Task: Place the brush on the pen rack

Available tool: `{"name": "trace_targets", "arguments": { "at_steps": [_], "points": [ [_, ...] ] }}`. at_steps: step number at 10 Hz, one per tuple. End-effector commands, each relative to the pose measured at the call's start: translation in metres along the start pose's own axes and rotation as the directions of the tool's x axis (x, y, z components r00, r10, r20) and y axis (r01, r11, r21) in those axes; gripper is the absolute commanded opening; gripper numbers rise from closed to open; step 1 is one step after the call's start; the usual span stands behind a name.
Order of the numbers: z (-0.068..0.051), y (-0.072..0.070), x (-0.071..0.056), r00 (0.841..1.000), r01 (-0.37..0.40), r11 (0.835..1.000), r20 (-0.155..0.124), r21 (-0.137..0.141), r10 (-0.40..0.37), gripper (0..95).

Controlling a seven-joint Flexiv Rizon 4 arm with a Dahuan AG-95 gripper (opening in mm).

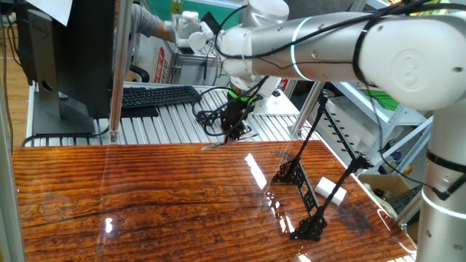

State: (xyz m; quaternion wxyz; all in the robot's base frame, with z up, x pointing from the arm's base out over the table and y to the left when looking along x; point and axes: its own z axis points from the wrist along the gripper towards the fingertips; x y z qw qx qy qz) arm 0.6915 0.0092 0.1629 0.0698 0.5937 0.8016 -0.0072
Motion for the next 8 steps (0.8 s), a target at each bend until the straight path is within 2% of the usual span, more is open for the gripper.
{"name": "trace_targets", "arguments": {
  "at_steps": [1, 4, 5, 6, 8],
  "points": [
    [0.0000, 0.0006, -0.0006, 1.000, -0.024, 0.999, 0.008, -0.021, 0.024, 0.0],
    [0.0000, 0.0006, -0.0006, 0.999, -0.035, 0.999, 0.012, -0.036, 0.036, 0.0],
    [0.0000, 0.0006, -0.0006, 0.999, -0.031, 0.999, 0.022, -0.041, 0.032, 0.0],
    [0.0000, 0.0006, -0.0006, 0.999, -0.025, 0.999, 0.032, -0.041, 0.027, 0.0],
    [0.0000, 0.0006, -0.0006, 0.999, -0.015, 0.999, 0.037, -0.042, 0.017, 0.0]
  ]
}}
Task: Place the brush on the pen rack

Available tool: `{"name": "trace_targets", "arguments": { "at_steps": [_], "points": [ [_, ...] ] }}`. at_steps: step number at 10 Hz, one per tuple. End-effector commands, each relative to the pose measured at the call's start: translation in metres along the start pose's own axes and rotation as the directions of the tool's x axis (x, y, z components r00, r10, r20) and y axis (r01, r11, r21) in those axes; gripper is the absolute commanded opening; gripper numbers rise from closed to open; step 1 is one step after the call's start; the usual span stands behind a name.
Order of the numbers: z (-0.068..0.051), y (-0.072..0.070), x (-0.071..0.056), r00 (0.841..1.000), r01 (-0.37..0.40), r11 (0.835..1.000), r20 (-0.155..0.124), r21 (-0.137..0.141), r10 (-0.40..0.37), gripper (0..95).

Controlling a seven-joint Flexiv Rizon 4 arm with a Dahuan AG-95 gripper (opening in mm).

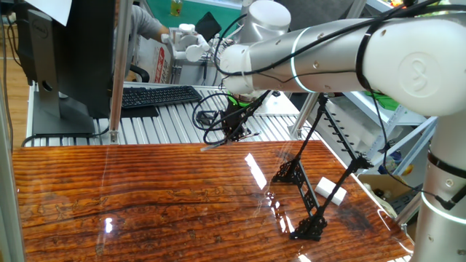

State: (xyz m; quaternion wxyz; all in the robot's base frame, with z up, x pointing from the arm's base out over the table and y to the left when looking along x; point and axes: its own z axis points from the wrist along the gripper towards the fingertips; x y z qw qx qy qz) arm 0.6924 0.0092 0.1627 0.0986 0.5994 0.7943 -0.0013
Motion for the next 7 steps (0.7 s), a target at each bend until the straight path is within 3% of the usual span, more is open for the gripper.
{"name": "trace_targets", "arguments": {
  "at_steps": [1, 7],
  "points": [
    [-0.0002, -0.0002, -0.0004, 1.000, 0.011, 1.000, 0.003, 0.002, -0.011, 0.0],
    [-0.0002, -0.0002, -0.0004, 0.999, 0.033, 0.999, 0.016, -0.025, -0.032, 0.0]
  ]
}}
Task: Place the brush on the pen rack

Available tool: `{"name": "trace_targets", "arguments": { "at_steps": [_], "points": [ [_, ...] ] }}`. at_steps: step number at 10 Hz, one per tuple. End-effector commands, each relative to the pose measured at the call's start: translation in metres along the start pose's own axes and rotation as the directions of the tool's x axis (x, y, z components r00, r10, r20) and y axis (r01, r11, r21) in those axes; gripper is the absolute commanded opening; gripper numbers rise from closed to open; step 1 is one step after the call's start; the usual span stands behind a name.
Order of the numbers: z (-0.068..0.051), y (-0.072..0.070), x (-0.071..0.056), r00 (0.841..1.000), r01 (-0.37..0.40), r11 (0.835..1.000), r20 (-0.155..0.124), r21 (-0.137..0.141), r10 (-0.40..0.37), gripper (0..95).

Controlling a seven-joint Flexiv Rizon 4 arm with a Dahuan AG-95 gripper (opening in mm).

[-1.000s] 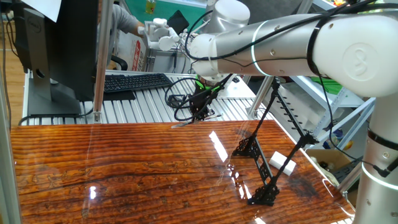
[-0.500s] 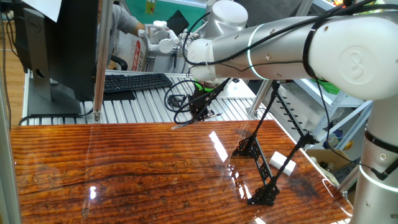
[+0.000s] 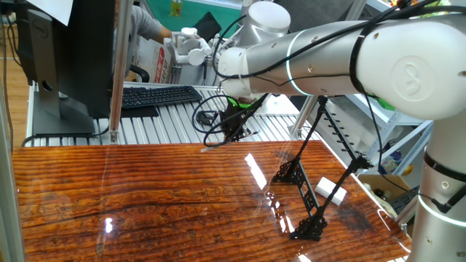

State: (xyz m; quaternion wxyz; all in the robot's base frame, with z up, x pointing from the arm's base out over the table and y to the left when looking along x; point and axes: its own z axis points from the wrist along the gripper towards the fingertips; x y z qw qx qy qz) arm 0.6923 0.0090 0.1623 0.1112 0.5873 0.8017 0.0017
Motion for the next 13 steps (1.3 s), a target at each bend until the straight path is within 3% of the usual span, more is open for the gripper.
{"name": "trace_targets", "arguments": {
  "at_steps": [1, 5, 13],
  "points": [
    [-0.0006, 0.0000, -0.0003, 1.000, 0.010, 1.000, 0.003, -0.007, -0.010, 0.0],
    [-0.0006, 0.0000, -0.0003, 1.000, 0.021, 1.000, 0.008, -0.021, -0.020, 0.0],
    [-0.0006, 0.0000, -0.0003, 0.999, 0.032, 0.998, -0.007, -0.051, -0.033, 0.0]
  ]
}}
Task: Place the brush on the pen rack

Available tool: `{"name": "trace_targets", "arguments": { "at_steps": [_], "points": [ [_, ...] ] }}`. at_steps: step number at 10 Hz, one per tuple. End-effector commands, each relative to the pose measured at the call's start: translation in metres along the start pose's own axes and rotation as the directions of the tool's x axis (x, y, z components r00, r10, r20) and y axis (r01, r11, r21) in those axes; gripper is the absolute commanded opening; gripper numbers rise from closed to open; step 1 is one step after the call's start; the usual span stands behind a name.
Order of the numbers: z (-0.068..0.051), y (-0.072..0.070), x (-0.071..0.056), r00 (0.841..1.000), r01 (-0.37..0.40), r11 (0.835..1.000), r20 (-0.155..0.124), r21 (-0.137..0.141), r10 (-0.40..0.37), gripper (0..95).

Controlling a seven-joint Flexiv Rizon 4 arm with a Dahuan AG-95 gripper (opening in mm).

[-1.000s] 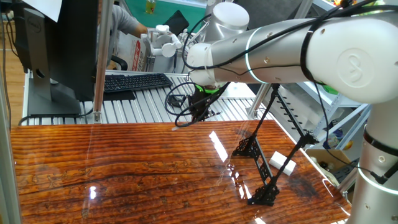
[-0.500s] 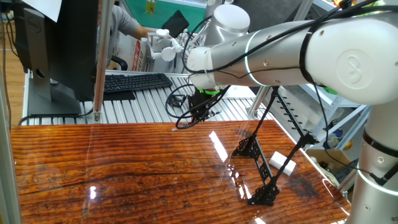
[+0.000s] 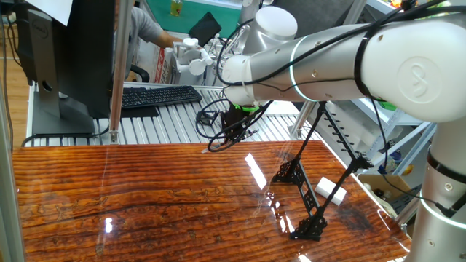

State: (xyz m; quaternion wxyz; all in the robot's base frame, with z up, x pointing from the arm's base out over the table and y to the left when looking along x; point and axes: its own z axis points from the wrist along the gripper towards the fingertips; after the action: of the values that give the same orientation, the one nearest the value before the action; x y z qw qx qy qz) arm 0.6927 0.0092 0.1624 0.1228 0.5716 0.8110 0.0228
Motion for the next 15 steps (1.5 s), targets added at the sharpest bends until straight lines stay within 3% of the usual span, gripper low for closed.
{"name": "trace_targets", "arguments": {
  "at_steps": [1, 9, 12, 15],
  "points": [
    [-0.001, 0.000, 0.000, 1.000, 0.002, 1.000, -0.006, -0.002, -0.002, 0.0],
    [-0.001, 0.000, 0.000, 1.000, 0.015, 1.000, -0.018, -0.010, -0.015, 0.0],
    [-0.001, 0.000, 0.000, 1.000, 0.009, 1.000, 0.003, -0.001, -0.009, 0.0],
    [-0.017, 0.001, 0.001, 1.000, -0.020, 1.000, 0.011, 0.012, 0.020, 0.0]
  ]
}}
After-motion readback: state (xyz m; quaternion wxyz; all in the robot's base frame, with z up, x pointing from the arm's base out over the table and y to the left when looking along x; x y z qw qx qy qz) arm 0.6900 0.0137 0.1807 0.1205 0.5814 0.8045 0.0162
